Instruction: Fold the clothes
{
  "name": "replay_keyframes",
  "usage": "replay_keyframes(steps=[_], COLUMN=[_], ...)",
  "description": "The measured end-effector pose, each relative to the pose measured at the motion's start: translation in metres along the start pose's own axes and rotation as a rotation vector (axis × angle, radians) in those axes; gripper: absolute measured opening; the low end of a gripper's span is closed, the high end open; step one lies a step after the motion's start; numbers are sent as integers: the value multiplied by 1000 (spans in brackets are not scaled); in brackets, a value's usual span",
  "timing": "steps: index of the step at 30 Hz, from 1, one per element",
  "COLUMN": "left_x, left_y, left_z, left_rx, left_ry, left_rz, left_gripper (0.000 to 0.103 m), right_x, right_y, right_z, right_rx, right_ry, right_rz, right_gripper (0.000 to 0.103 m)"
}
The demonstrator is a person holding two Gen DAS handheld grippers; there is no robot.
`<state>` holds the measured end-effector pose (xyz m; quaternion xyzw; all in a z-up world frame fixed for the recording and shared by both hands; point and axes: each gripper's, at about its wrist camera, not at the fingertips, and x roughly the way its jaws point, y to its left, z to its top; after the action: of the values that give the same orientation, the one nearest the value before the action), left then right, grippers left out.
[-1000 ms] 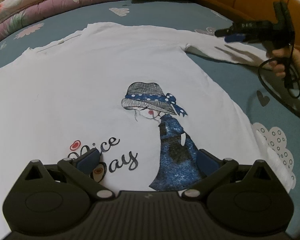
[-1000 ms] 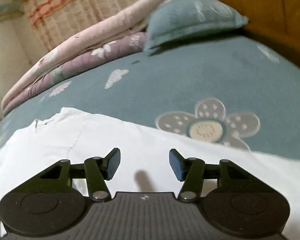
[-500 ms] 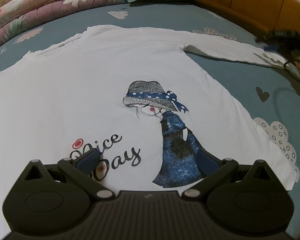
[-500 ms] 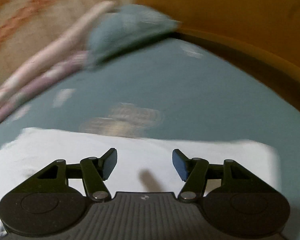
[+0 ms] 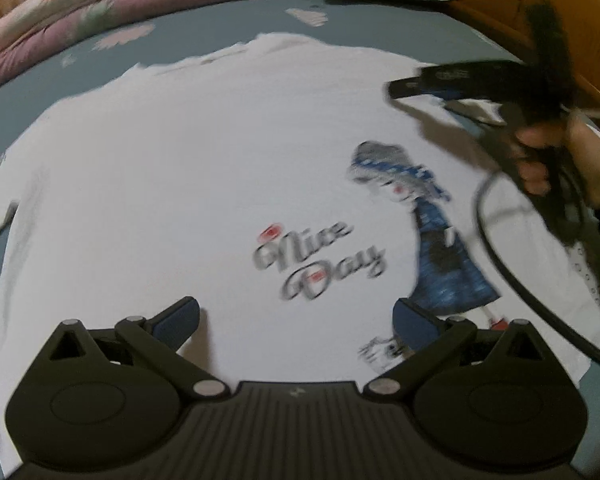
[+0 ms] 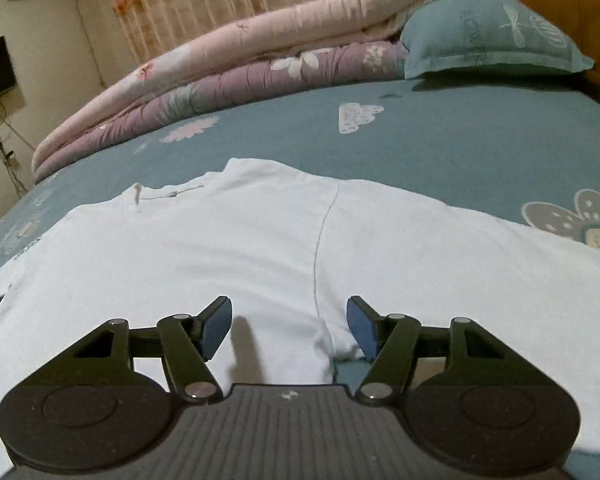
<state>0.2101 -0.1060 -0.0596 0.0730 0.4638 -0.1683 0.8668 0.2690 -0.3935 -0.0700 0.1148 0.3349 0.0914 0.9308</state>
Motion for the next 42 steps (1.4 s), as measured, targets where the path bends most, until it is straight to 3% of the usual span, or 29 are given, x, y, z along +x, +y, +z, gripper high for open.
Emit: replay_keyframes(steps=[2,6,8,11,12,15,21,25,27,29,32,35,37,42], left_x=[0,-7,-11,-11,-12,-16,-23,-33,-37,-38,-34,-31,-29,-26], left_y=[8,16,19,26,31,45,67,76,81,85,93,99,103,107], left_z=[-4,-8,-9,-11,-11,-11,-14,-26,-33,-38,-41,-44,-46,-49], left_rx=[-8,1,9,25,26,52,74,41,37,31,21,20,23,23], left_ry=[-8,-53,-75,-84,-80,-77,-91,-119,-133,-138,-129,-118,-109,-107], left_rz=[-1,16,27,36,38,49,45,14,-8,-11,0,-8,-9,-26], left_gripper=[102,102,102,102,102,102,102,102,102,102,102,102,102,102], right_x=[-7,-11,7,55,71,103,145,148,132,118,122,150,166,200], right_y=[-4,-2,6,21,23,31,18,16,26,44,68,77,82,67], right_z=[5,32,46,56,56,62,101,123,129,127,115,103,104,132], right_rx=[21,47,49,33,36,-45,-2,54,89,102,100,88,24,46], right_ry=[29,3,17,103,139,138,149,182,158,176,239,280,225,149], right_rz=[4,-17,-61,-183,-219,-281,-348,-349,-299,-216,-173,-242,-327,-367], right_gripper=[70,77,80,80,85,101,103,103,103,103,103,103,103,103])
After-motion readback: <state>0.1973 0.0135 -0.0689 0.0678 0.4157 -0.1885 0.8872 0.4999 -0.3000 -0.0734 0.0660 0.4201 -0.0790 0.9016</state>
